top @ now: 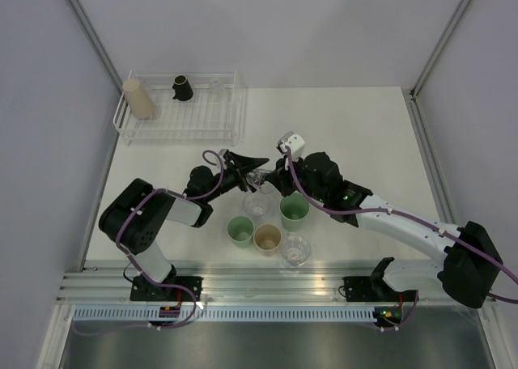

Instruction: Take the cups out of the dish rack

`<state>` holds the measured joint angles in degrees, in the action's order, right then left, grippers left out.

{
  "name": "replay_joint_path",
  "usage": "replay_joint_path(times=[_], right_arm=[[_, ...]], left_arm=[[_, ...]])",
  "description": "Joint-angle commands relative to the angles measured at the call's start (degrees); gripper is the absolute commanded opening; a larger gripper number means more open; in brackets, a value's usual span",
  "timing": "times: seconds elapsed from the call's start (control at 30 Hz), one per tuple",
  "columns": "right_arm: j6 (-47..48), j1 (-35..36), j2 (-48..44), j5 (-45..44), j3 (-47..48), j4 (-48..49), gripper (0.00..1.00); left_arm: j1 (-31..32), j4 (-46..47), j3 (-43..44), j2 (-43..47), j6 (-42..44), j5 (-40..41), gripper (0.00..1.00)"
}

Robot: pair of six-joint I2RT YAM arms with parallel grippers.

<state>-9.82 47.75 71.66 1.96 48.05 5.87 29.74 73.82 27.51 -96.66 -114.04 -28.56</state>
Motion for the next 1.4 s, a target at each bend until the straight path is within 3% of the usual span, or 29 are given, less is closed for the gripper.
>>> replay_joint_path(times=[0.0, 0.07, 0.13, 0.17, 0.27, 0.47, 0.57, 0.7, 0.8, 0.9, 1.03, 1.1, 1.17, 1.2, 1.27, 1.37], right_arm=[[-2.0, 1.5, 0.2, 2.4, 2.0, 4.8, 0.01], [-2.1, 1.5, -0.8, 1.6, 1.3, 4.8, 0.01], [-2.0, 1.5, -2.0, 1.0, 0.8, 4.7, 0.01], [-1.9, 1.5, -2.5, 0.7, 0.3, 4.6, 0.01], [-1.7, 1.5, -4.4, -0.3, -0.3, 4.2, 0.01], [-1.2, 1.5, -7.1, -4.1, -0.2, 2.0, 0.01], [-1.8, 1.5, -8.5, -12.0, 2.0, -3.2, 0.01], [-5.9, 0.8, -6.5, -27.6, 9.0, -20.7, 0.01], [-6.8, -4.1, 0.0, -26.0, 18.2, -34.7, 0.01], [-6.3, -9.8, 4.1, -21.3, 24.3, -41.0, 0.01], [-3.5, -17.9, 11.4, -11.4, 32.9, -49.1, 0.01], [-1.7, -18.6, 16.6, -10.2, 38.4, -54.3, 0.01], [-0.6, -18.6, 19.0, -8.7, 40.5, -55.5, 0.01], [0.0, -18.7, 20.9, -6.5, 40.9, -55.6, 0.01], [0.2, -18.6, 22.8, -5.2, 41.7, -56.5, 0.01], [1.4, -18.7, 26.2, -2.4, 41.5, -57.2, 0.01]], left_arm=[[1.5, 21.1, 1.8, 2.0, -0.3, 0.8, 0.02], [1.5, 21.1, 2.3, 1.6, -0.7, 0.3, 0.12], [1.4, 21.2, 3.2, 1.1, -0.7, 0.2, 0.39], [1.4, 21.3, 3.5, 1.0, -0.6, 0.4, 0.61], [1.4, 21.3, 4.7, 0.4, -0.4, 1.0, 1.0], [0.3, 21.4, 8.2, -0.9, 0.1, 0.7, 1.0], [-3.4, 21.3, 9.9, -1.1, 1.4, -0.8, 1.0], [-9.7, 21.2, 11.9, 1.5, 5.6, -4.4, 1.0], [-12.9, 19.1, 11.8, 3.5, 9.5, -8.9, 1.0], [-14.1, 11.5, 9.7, 7.5, 16.1, -13.0, 1.0], [-14.7, -4.0, 7.7, 14.6, 28.5, -17.1, 1.0], [-14.7, -20.3, 8.6, 20.4, 40.7, -17.8, 1.0], [-14.5, -39.9, 10.5, 27.4, 50.0, -14.8, 1.0], [-14.5, -45.9, 11.2, 29.4, 57.6, -13.1, 1.0], [-14.4, -57.2, 12.2, 33.4, 63.1, -9.1, 1.0], [-14.4, -64.8, 12.7, 38.7, 70.0, -5.9, 1.0]])
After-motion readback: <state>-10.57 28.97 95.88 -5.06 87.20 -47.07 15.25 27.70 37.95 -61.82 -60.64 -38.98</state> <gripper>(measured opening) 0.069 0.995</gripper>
